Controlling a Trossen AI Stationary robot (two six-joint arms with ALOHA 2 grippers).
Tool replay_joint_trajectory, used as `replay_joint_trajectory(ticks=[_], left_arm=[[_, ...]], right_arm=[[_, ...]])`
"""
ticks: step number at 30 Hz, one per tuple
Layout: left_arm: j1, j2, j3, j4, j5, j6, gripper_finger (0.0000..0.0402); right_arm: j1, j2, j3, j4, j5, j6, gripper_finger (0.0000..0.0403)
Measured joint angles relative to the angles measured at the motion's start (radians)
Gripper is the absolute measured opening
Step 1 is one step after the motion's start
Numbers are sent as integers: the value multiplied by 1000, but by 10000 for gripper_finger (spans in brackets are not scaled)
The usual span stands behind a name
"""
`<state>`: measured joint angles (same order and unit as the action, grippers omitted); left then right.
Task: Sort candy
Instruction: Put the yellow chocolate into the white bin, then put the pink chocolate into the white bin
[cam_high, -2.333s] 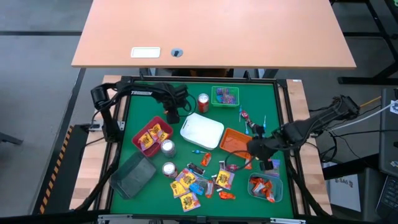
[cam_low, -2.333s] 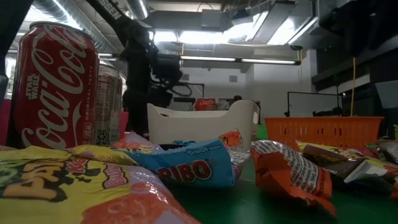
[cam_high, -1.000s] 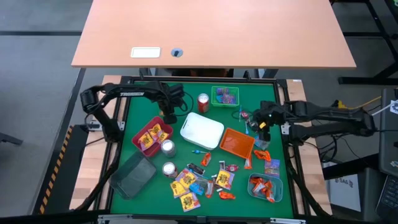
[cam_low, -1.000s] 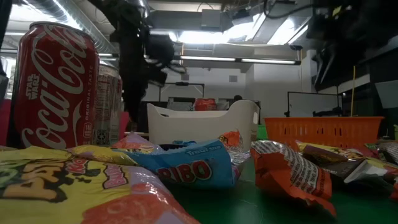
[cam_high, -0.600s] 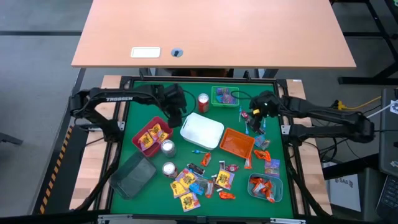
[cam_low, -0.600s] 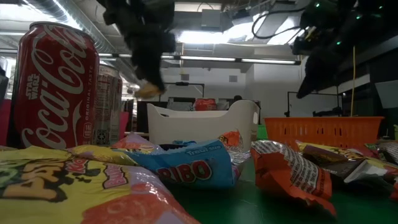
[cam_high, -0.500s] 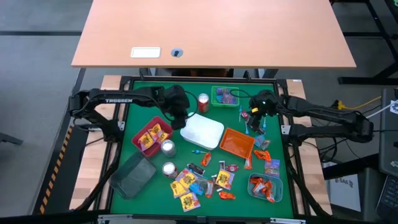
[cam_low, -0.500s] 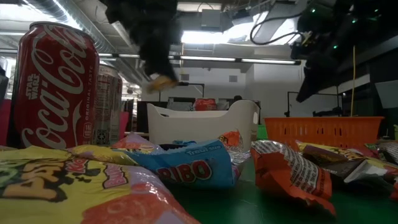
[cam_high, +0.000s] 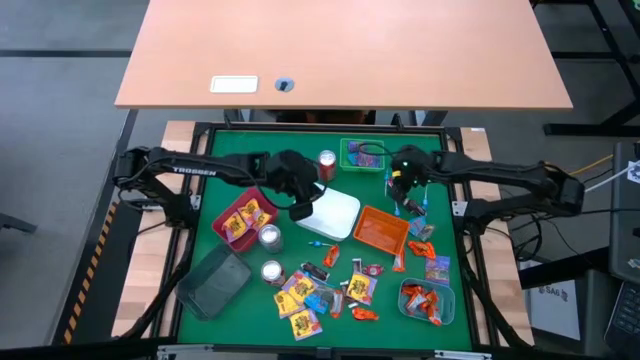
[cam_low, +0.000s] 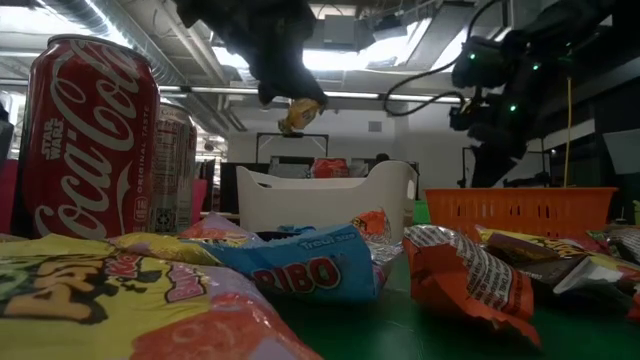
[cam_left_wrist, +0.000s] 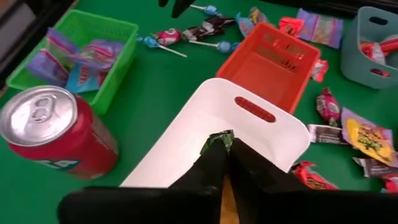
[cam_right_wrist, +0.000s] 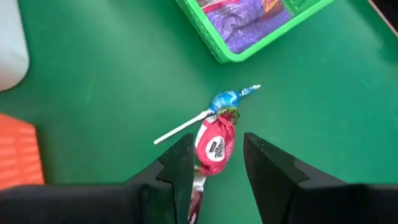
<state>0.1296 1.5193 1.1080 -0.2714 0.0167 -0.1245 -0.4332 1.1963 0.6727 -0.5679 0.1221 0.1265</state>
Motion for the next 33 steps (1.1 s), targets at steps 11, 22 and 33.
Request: replay_joint_trajectory(ticks=[11, 22, 33], left_arm=[[-26, 0, 0, -4, -75, 3, 108], [-28, 0, 0, -5, -75, 0, 112], [-63, 0, 0, -5, -76, 3, 112]], right_arm=[[0, 132, 0, 30, 18, 0, 137], [0, 253, 1, 54, 24, 0, 137], [1, 285, 3, 54, 16, -3, 79]])
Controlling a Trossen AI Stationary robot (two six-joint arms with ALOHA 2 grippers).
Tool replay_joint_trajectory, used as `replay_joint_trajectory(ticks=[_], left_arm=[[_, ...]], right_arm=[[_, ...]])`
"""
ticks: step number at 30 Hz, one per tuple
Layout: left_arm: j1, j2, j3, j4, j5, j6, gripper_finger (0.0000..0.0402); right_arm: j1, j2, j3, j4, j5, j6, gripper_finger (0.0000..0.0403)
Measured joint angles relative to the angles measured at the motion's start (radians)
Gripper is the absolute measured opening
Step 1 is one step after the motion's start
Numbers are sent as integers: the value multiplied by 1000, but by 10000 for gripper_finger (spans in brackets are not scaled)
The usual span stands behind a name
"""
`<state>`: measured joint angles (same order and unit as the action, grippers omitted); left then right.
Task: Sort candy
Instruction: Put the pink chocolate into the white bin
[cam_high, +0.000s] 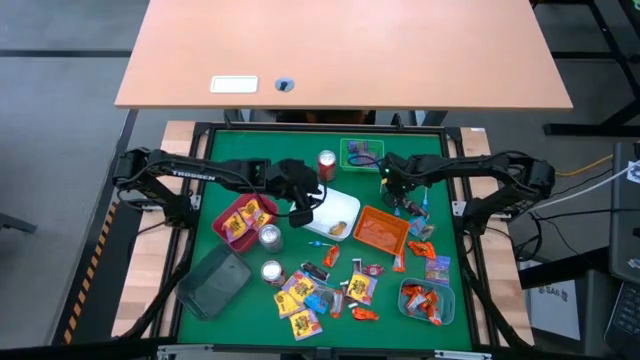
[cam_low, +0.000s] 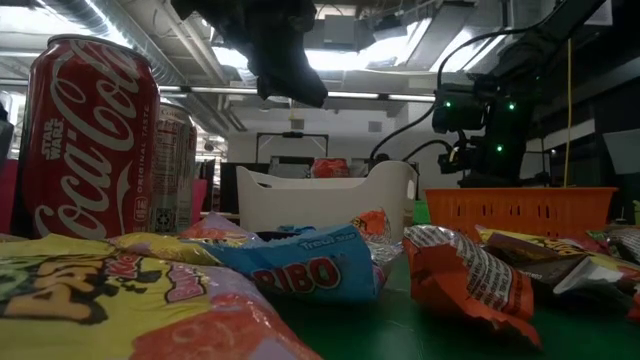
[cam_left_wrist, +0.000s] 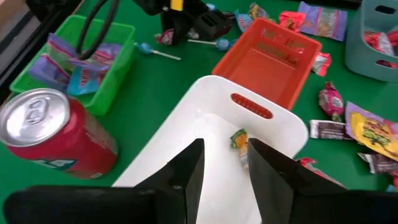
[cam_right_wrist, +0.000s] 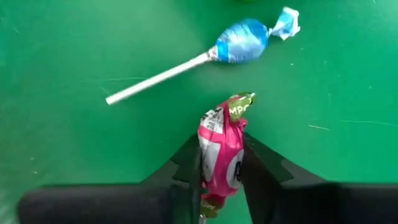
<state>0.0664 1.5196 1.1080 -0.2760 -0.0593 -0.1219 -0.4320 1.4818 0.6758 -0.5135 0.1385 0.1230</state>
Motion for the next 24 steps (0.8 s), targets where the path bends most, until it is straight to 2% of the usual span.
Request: replay_joint_trajectory(ticks=[5, 11, 19, 24], left_arm=[[-34, 0, 0, 1, 0, 0, 112], [-88, 0, 0, 6, 0, 0, 112], [-150, 0, 0, 8, 0, 0, 112], [-196, 0, 0, 8, 0, -1, 112]], right_arm=[[0, -6, 0, -4, 0, -34, 46], [0, -61, 3, -49, 0, -39, 51], [0, -138, 112, -213, -2, -44, 45], [0, -176, 177, -211, -96, -43, 50]])
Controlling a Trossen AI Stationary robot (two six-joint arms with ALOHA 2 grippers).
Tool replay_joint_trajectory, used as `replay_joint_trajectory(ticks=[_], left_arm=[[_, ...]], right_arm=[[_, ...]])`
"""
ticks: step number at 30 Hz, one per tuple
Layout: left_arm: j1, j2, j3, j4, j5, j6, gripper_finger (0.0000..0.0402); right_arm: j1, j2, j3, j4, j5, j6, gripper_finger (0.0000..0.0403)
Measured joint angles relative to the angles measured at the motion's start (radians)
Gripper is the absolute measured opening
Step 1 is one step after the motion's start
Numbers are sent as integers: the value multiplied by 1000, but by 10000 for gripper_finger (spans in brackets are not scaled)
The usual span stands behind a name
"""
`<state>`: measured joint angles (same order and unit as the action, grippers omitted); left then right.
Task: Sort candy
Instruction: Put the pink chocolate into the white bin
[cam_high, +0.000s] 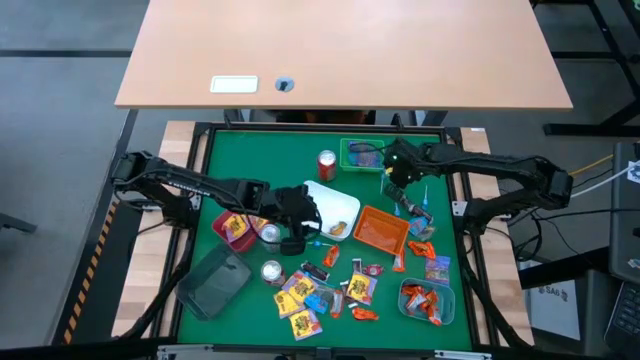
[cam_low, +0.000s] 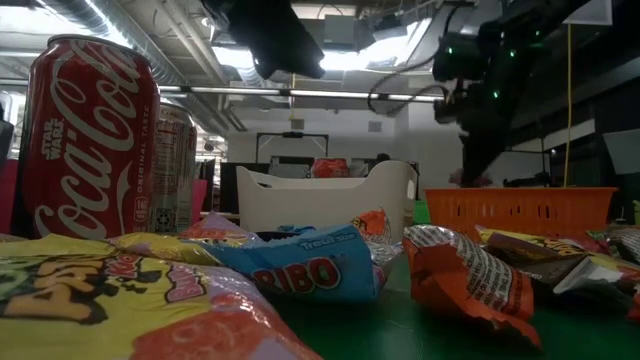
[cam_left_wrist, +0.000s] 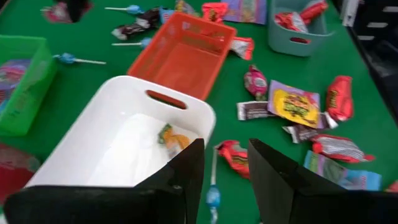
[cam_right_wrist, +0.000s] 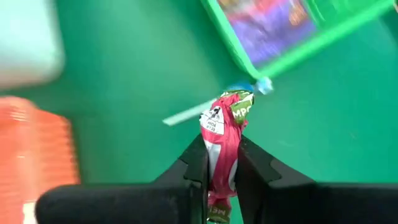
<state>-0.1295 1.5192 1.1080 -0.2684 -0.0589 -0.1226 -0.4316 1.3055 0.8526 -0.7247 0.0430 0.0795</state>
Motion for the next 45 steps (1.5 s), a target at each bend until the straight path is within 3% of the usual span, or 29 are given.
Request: replay_joint_trajectory(ticks=[9, 21, 35, 45], left_arm=[[-75, 0, 0, 0, -4, -5, 112], [-118, 0, 0, 0, -57, -6, 112], [-123, -1, 0, 0, -63, -6, 112], [-122, -1, 0, -2, -63, -6, 112]], right_arm=[[121, -12, 35, 177, -131, -8, 52], [321, 6, 37, 503, -132, -10, 53], [367, 106, 36, 665, -133, -7, 55], [366, 109, 36, 667, -132, -9, 131]])
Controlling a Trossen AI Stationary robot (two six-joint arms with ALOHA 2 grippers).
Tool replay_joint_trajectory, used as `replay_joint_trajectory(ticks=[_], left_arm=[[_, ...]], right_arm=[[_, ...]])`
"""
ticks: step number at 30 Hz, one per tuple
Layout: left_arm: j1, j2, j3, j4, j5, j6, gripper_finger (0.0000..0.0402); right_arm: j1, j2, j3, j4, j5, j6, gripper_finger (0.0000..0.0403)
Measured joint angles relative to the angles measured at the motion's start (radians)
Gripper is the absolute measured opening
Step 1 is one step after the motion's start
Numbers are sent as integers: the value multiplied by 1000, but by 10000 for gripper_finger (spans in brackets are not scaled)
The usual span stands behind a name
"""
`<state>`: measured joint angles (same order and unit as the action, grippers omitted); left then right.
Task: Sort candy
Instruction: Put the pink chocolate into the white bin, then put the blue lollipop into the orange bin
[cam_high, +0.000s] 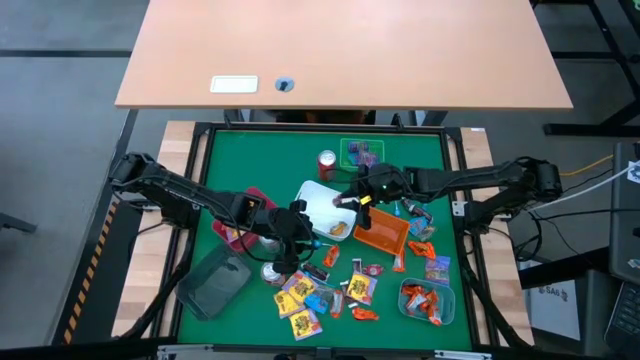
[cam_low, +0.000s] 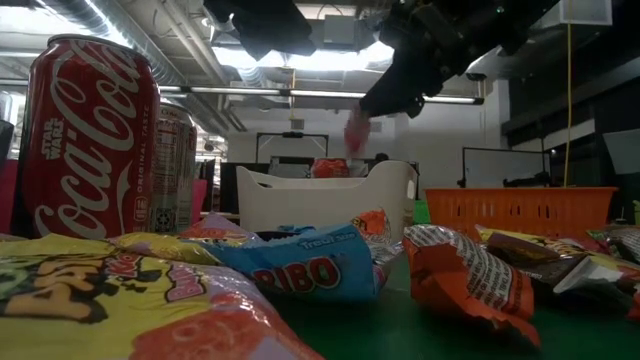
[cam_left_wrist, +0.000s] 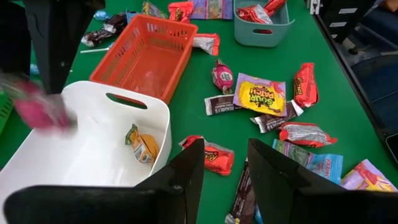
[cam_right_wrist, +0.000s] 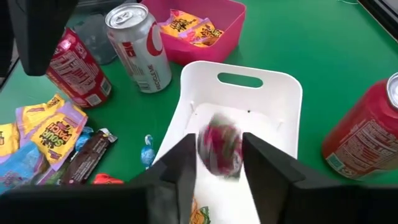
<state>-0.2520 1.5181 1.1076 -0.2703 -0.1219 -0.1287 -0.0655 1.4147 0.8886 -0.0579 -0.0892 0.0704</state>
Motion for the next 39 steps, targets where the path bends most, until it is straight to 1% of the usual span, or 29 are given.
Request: replay_joint_trajectory(ticks=[4, 7, 9, 11, 15, 18, 20, 22, 27, 29, 31, 34, 39], left_arm=[[0, 0, 0, 0, 0, 0, 112], [0, 0, 0, -1, 0, 0, 112], [0, 0, 0, -1, 0, 0, 112], [0, 0, 0, -1, 0, 0, 112], [0, 0, 0, -4, 0, 2, 112], [0, 0, 0, -10, 0, 7, 112], [1, 0, 0, -9, -6, 7, 112], [1, 0, 0, -10, -29, 8, 112], [1, 0, 0, -10, -80, 8, 112], [1, 0, 0, -9, -97, 8, 112], [1, 0, 0, -9, -110, 8, 112], [1, 0, 0, -9, -124, 8, 112], [1, 0, 0, -9, -128, 8, 112]], right_arm=[[0, -6, 0, -13, 10, 0, 157], [0, -20, 26, -93, 19, 0, 163], [0, -32, 59, -196, 38, -1, 162], [0, -38, 112, -337, 71, 1, 160], [0, -39, 213, -601, 202, 2, 159], [0, -40, 240, -691, 303, 9, 159], [0, -40, 244, -740, 348, 31, 159], [-7, -40, 245, -800, 367, 45, 159], [-69, -40, 239, -947, 351, 103, 159], [-107, -49, 212, -950, 351, 133, 159], [-145, -58, 170, -910, 350, 162, 159], [-198, -60, 85, -815, 332, 213, 159], [-269, -60, -28, -595, 240, 310, 159]])
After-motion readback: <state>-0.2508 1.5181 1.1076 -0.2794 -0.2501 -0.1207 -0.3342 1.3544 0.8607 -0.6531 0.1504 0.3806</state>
